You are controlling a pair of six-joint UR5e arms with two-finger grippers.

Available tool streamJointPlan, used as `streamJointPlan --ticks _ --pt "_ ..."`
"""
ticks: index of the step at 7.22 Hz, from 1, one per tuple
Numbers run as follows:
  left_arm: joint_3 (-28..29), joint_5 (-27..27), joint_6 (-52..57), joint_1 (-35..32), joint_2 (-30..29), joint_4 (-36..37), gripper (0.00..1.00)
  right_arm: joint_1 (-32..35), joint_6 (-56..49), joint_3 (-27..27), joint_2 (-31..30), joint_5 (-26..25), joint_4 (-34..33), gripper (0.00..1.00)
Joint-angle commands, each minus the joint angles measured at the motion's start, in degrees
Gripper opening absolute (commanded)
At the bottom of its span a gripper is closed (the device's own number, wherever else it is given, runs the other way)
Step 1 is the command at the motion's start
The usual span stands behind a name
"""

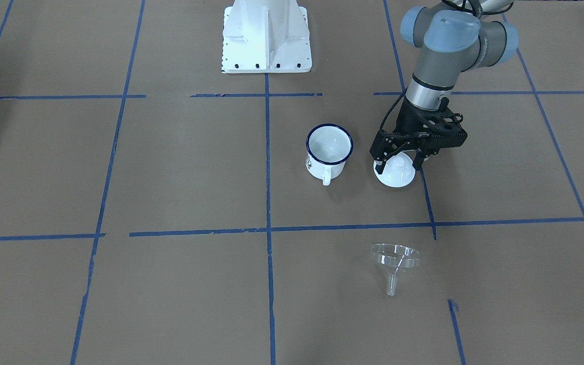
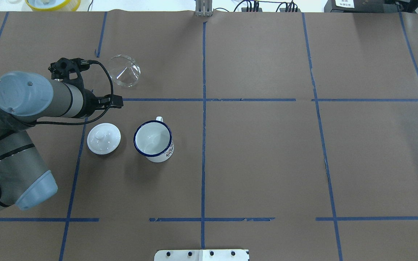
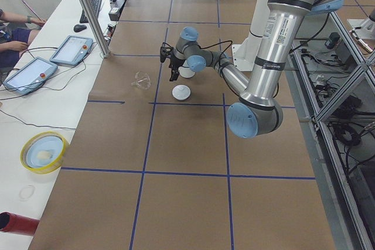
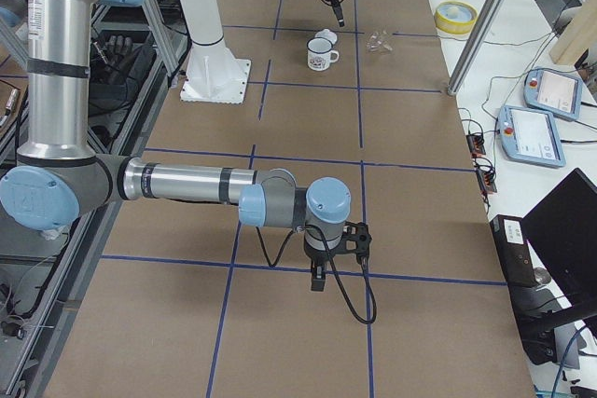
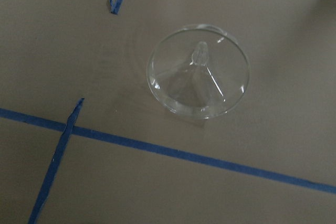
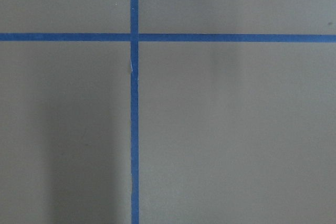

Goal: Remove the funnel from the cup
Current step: 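Move the left gripper to the white funnel beside the mug and grasp it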

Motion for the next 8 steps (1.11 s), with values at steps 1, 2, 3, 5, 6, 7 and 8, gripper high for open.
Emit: streamJointPlan --ticks 1,2,3,5,6,7,8 --pt "0.14 -1.54 3.7 -0.05 2.9 -0.48 1.0 0.0 0.0 0.03 0.0 0.0 0.0 1.0" --pt "1.01 -1.45 3.88 0.39 2.82 -0.57 1.0 0.0 0.0 0.03 0.0 0.0 0.0 1.0" --pt "1.63 -1.54 3.79 0.48 2.29 -0.57 1.0 0.0 0.0 0.03 0.0 0.0 0.0 1.0" --pt "2.34 -1.71 4.05 0.57 2.2 -0.4 0.99 0.0 0.0 -0.06 0.0 0.0 0.0 1.0" --pt "2.34 -1.71 4.05 0.57 2.2 -0.4 0.92 0.0 0.0 0.03 0.0 0.0 0.0 1.0" --pt "2.51 -1.71 4.05 0.57 2.2 -0.4 0.88 0.0 0.0 0.03 0.0 0.0 0.0 1.0" --pt "3.21 -1.71 3.97 0.74 2.03 -0.48 0.86 0.0 0.0 0.03 0.0 0.0 0.0 1.0"
